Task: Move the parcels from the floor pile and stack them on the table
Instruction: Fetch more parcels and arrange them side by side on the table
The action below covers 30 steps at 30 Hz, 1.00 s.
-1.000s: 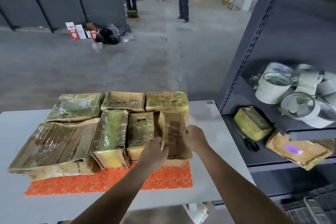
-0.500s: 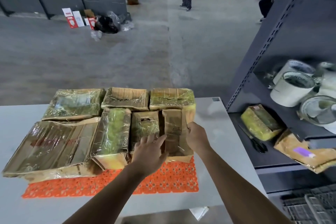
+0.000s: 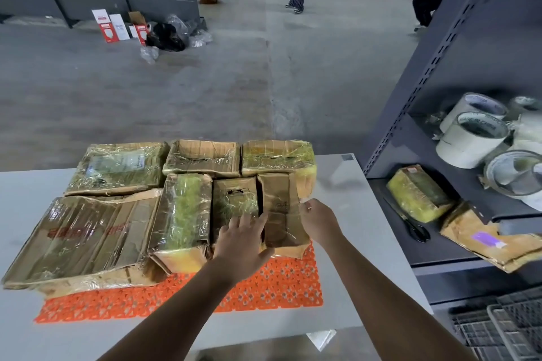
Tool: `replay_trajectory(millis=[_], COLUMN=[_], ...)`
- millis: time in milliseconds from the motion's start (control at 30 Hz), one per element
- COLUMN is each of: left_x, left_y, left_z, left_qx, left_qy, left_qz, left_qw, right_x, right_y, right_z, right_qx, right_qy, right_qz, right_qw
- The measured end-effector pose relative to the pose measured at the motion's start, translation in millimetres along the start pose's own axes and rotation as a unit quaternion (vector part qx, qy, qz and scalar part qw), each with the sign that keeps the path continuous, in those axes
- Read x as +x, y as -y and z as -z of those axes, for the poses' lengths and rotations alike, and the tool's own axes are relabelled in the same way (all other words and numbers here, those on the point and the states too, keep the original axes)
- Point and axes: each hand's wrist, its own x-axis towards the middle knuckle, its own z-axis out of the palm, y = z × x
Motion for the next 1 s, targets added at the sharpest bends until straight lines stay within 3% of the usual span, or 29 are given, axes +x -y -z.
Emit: replay_trajectory(millis=[300,1000], left_x=[5,-12], left_y=[-1,41], left_z=[-1,19], left_qx=[0.023,-0.074], left_qy=[-0.007,-0.042], left_qz=[-0.009,-0.043], left_qw=[1.0,0.995], right_x=[-10,-48], right_y=[-5,56], right_z=[-1,0], right_qx=[0.019,-0.054], right_qy=[0.052,-0.066], right_qz=[0.037,0.042], right_qw=[0.998,0.995])
